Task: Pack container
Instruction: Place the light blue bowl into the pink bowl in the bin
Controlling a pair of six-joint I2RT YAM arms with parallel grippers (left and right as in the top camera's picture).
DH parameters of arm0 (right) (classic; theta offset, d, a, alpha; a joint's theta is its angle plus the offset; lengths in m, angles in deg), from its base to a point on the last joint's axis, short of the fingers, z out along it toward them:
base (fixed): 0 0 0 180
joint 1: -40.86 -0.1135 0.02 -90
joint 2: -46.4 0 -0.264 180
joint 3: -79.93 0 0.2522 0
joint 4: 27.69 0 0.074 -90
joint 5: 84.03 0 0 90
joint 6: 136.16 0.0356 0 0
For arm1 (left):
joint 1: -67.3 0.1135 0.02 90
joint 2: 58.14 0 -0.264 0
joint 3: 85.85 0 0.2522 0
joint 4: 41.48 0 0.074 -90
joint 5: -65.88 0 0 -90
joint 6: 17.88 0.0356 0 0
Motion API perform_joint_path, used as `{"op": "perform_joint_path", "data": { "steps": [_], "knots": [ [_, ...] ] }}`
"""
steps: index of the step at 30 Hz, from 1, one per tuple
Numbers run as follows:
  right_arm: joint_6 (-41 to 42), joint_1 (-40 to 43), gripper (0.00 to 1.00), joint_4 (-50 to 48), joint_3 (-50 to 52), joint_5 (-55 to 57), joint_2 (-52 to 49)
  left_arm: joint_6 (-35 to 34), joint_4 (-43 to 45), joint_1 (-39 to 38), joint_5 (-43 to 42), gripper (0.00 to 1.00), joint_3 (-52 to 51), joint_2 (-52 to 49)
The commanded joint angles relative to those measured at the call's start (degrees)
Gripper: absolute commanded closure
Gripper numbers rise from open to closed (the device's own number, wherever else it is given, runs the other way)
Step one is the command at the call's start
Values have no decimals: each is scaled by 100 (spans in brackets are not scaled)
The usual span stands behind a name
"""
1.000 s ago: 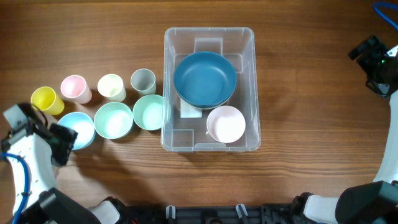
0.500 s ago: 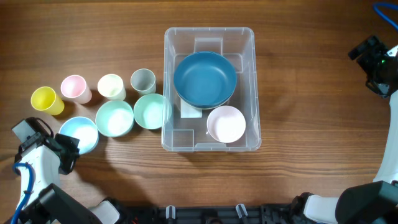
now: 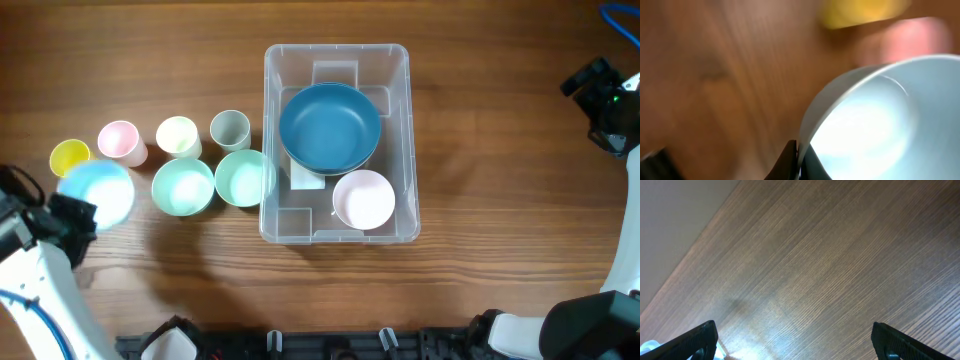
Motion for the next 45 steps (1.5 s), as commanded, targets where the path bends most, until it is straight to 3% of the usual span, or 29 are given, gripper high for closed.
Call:
{"op": "perform_joint_path", "data": {
  "steps": [1,4,5,6,11,16,23,28,32,39,42,45],
  "knots": [
    [35,-24,0,-13,-44,17,-42,420,-13,-881,-1281,96,560,317],
    [37,-24,0,-13,-44,17,-42,472,498,-2288,-1698,96,579,339],
    [37,-24,1,-13,-44,17,-42,474,907,-3283,-1602,96,577,212],
    [37,-24,0,-13,-44,17,-42,476,1126,-3781,-1491,96,577,120],
    [37,-24,0,-13,-44,17,-42,481,2046,-6245,-136,96,577,-721],
    [37,-24,0,-13,-44,17,-42,492,2168,-7412,461,96,577,-1794],
    [37,-24,0,-13,-44,17,-42,485,2221,-7910,391,94,577,-2857],
    [37,-24,0,-13,-44,17,-42,490,2570,-7978,396,70,640,-2944],
    [37,-24,0,-13,-44,17,-42,472,2120,-7766,400,63,1029,-2629],
    [37,-24,1,-15,-44,17,-42,234,835,-6651,739,61,1423,-1432],
    [37,-24,1,-13,-44,17,-42,393,881,-6168,160,68,1421,-1121],
    [37,-24,0,-13,-44,17,-42,651,975,-6236,-671,78,1416,-1202]
  ]
}}
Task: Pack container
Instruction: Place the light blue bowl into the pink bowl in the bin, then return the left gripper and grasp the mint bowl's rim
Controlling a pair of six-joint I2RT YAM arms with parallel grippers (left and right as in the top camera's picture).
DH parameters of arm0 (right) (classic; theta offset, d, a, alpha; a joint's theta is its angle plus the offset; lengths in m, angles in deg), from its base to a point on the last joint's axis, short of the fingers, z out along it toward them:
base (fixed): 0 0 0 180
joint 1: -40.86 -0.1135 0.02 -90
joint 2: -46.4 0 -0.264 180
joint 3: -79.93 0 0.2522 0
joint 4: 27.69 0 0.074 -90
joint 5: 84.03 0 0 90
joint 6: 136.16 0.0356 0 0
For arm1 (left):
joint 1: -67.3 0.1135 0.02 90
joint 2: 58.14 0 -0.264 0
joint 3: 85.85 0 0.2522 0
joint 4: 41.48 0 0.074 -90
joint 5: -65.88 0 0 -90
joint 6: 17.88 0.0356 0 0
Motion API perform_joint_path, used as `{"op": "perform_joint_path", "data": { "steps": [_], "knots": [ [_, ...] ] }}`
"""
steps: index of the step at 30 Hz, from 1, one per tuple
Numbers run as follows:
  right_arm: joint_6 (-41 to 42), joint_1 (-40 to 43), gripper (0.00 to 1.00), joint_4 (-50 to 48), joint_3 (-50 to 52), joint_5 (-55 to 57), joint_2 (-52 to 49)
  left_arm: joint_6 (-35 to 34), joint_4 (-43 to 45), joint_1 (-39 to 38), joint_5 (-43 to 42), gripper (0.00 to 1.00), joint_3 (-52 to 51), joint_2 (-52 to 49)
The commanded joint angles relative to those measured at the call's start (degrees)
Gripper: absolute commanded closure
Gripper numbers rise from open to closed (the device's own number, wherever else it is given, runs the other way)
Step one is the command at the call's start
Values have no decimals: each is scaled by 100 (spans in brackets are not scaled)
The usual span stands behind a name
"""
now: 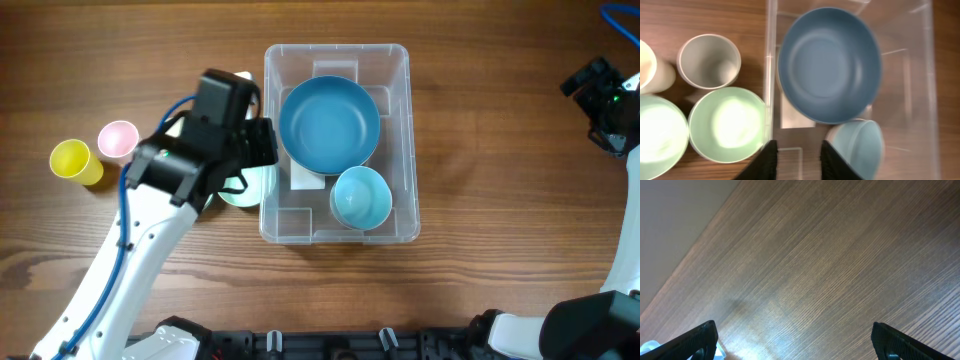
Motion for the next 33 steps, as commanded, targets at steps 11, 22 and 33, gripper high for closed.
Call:
{"op": "perform_joint_path", "data": {
  "steps": [11,22,33],
  "knots": [
    [37,-24,1,-2,-44,17,-42,481,153,-1591,-529,96,-127,-1860],
    [37,-24,0,-2,-44,17,-42,481,411,-1923,-529,96,-133,-2686],
    [37,-24,0,-2,-44,17,-42,-461,-1104,-1086,1189,72,127,-455]
  ]
}}
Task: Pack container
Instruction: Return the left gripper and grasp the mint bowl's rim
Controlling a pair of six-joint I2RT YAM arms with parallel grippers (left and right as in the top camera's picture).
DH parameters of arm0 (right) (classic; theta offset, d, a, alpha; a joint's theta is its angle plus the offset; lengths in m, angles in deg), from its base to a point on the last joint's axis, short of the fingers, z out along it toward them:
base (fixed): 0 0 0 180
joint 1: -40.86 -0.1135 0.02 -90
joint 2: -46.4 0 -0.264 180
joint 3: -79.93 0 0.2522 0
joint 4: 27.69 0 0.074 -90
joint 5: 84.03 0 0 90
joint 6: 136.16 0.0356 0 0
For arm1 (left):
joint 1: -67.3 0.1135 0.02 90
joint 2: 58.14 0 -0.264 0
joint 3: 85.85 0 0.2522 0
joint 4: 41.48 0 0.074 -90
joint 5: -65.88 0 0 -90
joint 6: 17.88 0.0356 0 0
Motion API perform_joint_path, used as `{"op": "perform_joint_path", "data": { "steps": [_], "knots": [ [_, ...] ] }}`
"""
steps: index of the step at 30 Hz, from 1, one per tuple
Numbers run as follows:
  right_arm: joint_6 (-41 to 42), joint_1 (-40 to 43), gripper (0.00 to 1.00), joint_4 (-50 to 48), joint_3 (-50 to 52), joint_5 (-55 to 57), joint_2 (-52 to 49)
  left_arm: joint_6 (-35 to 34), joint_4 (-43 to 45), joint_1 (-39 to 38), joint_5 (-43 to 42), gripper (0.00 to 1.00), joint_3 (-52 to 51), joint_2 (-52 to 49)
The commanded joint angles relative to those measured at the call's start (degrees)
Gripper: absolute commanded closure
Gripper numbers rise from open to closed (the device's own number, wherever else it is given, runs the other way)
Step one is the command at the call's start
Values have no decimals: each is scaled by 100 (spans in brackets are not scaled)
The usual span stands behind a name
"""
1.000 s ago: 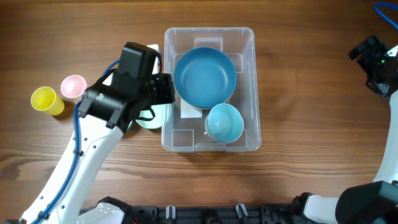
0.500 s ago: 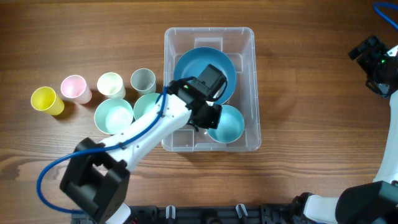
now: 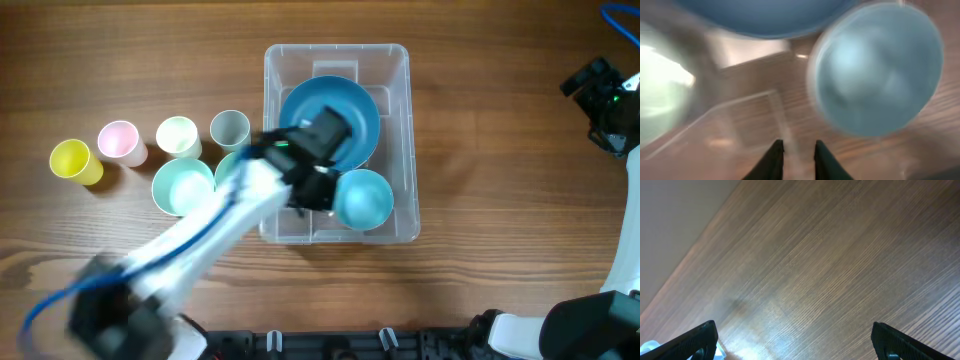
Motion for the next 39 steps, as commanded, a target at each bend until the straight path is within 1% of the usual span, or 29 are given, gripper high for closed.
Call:
{"op": "perform_joint_path", "data": {
  "steps": [1,3,4,7,8,10,12,14,18,21,23,25,28,30,31,32,35,37,39],
  "knots": [
    [37,-24,0,-4,-44,15,-42,-667,-654,802,1237,68,203,1276],
    [37,-24,0,-4,-44,15,-42,-914,-1062,1451,1436,63,203,1672],
    [37,-24,0,-4,-44,15,-42,-968,-1222,1904,1429,61,199,1843],
    [37,-24,0,-4,-44,15,-42,-986,-1480,3077,1362,54,199,2004],
    [37,-24,0,-4,-44,15,-42,-981,-1513,3495,1292,53,181,1985],
    [37,-24,0,-4,-44,15,-42,-938,-1419,4081,1185,51,24,1928],
    [37,-24,0,-4,-44,15,-42,-702,-1056,4634,763,49,-337,1821],
    [37,-24,0,-4,-44,15,-42,-577,-684,4959,413,48,-713,1698],
    [37,-24,0,-4,-44,15,-42,-570,284,5501,-118,46,-1659,1314],
    [37,-24,0,-4,-44,15,-42,-564,898,5608,-227,44,-2098,1005],
    [37,-24,0,-4,-44,15,-42,-323,1270,5602,-345,44,-2302,820],
    [37,-24,0,-4,-44,15,-42,-267,1582,5604,-398,45,-2481,579],
    [37,-24,0,-4,-44,15,-42,-269,1832,5604,-400,49,-2599,245],
    [37,-24,0,-4,-44,15,-42,-267,1904,5604,-398,56,-2616,61],
    [37,-24,0,-4,-44,15,-42,-267,1904,5604,-398,63,-2616,24],
    [37,-24,0,-4,-44,15,-42,-267,1899,5604,-398,74,-2616,15],
    [35,-24,0,-4,-44,15,-42,-269,1792,5604,-398,89,-2610,105],
    [37,-24,0,-4,-44,15,-42,-269,1587,5604,-398,96,-2586,269],
    [37,-24,0,-4,-44,15,-42,-267,1316,5604,-398,96,-2540,511]
  ]
}}
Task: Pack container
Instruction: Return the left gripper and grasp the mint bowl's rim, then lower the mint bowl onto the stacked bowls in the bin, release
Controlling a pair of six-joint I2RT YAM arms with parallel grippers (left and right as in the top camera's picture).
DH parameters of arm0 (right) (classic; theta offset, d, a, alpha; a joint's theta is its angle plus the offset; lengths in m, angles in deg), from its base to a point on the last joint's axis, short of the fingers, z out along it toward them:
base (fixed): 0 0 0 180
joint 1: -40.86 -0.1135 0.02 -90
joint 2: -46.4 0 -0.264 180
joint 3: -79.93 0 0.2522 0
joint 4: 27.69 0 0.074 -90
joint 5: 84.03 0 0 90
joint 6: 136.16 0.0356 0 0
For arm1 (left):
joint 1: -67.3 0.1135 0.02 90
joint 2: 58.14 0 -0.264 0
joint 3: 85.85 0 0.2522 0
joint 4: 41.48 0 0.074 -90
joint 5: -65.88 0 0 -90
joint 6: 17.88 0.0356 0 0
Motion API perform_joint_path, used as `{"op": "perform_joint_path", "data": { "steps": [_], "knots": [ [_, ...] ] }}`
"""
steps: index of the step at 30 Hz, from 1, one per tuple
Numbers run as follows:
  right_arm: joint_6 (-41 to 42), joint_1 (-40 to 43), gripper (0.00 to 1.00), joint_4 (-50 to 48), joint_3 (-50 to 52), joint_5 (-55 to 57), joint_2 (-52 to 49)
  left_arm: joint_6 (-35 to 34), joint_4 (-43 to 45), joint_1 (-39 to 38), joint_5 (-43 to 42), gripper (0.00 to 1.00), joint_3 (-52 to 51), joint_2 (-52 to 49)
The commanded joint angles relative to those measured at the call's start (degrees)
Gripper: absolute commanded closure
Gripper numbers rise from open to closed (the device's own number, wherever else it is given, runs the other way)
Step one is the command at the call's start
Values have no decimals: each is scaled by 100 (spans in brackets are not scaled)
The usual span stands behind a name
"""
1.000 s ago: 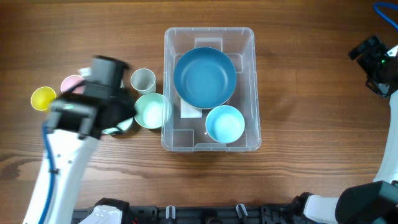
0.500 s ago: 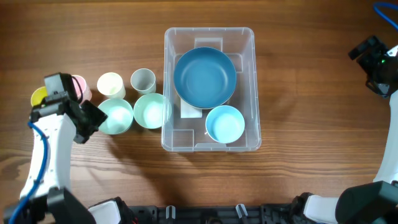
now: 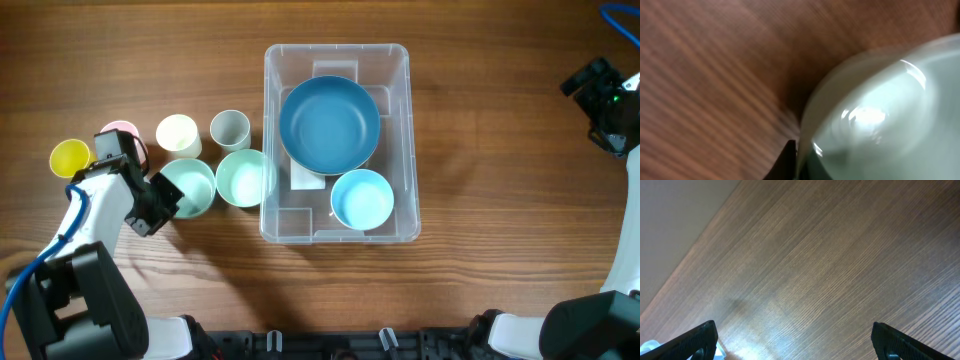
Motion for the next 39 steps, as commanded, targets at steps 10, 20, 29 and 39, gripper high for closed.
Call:
{"op": "perform_joint_path", "data": {
  "steps": [10,20,29,39],
  "knots": [
    [37,-24,0,0,-44,15,-42,249,-1766,-48,-264,96,946,2417],
    [37,-24,0,0,-44,15,-42,356,-2,-2667,-1379,96,1394,2874],
    [35,-24,0,0,-44,15,-42,358,702,-5147,-544,96,1394,726],
    [37,-24,0,0,-44,15,-42,310,1263,-5676,-682,85,1399,-94]
  ]
}}
